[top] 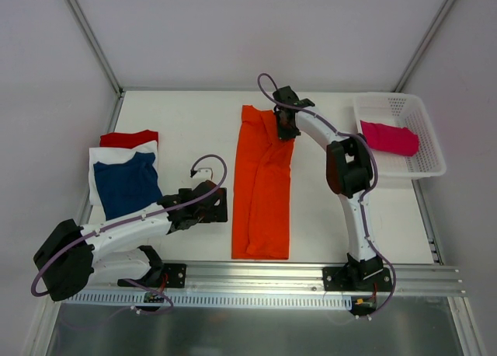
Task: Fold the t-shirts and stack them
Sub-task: Fold the tshirt
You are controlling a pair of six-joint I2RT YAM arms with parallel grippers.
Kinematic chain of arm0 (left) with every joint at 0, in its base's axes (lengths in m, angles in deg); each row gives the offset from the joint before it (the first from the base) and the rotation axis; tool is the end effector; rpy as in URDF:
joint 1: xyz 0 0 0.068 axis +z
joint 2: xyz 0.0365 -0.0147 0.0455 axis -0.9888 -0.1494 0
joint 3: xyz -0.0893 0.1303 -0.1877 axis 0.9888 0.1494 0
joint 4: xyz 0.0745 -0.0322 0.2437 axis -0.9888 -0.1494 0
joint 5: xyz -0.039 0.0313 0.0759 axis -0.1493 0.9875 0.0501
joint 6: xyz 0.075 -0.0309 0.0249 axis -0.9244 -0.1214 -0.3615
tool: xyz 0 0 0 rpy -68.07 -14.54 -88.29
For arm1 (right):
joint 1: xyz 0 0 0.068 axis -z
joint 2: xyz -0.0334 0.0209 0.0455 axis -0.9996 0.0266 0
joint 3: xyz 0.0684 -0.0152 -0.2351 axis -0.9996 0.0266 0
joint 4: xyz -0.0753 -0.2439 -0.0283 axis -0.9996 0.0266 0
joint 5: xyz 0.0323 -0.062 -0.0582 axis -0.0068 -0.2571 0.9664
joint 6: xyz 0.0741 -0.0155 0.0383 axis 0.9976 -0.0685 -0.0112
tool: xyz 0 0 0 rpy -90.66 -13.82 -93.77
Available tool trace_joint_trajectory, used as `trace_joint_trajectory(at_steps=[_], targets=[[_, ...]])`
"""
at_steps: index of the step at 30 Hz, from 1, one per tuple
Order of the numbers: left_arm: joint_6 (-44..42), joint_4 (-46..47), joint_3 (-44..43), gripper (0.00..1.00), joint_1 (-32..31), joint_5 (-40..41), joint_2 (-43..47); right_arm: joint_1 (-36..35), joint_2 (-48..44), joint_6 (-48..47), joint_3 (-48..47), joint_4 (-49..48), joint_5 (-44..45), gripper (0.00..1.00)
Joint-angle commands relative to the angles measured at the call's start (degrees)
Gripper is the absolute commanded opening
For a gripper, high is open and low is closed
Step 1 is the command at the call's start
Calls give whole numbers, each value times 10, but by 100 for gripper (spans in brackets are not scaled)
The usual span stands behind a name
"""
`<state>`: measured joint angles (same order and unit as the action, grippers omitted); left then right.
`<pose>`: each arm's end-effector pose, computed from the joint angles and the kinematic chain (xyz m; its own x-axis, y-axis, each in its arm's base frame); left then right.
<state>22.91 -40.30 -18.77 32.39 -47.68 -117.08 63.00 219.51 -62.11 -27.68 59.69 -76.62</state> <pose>0.1790 -0.1650 0.1355 -0.7537 -0.0770 -0.6527 0.0760 0.9762 -0.2029 0.4641 0.2055 0.1407 -0.7490 -0.3725 -0.5479 -0.3393 0.9260 -0.1657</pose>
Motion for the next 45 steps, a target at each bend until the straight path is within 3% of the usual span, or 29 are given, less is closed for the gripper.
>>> trace_joint_trajectory(at_steps=[1, 17, 30, 45], targets=[[8, 2, 1, 99, 6, 6, 8, 2, -6, -1, -11, 2, -14, 3], [15, 5, 1, 99, 6, -4, -5, -41, -44, -4, -8, -31, -87, 0], [20, 17, 4, 99, 6, -14, -21, -72, -87, -20, -36, -15, -34, 1], [19, 21, 8, 99, 6, -18, -23, -77, -11, -5, -75, -23, -144, 1]])
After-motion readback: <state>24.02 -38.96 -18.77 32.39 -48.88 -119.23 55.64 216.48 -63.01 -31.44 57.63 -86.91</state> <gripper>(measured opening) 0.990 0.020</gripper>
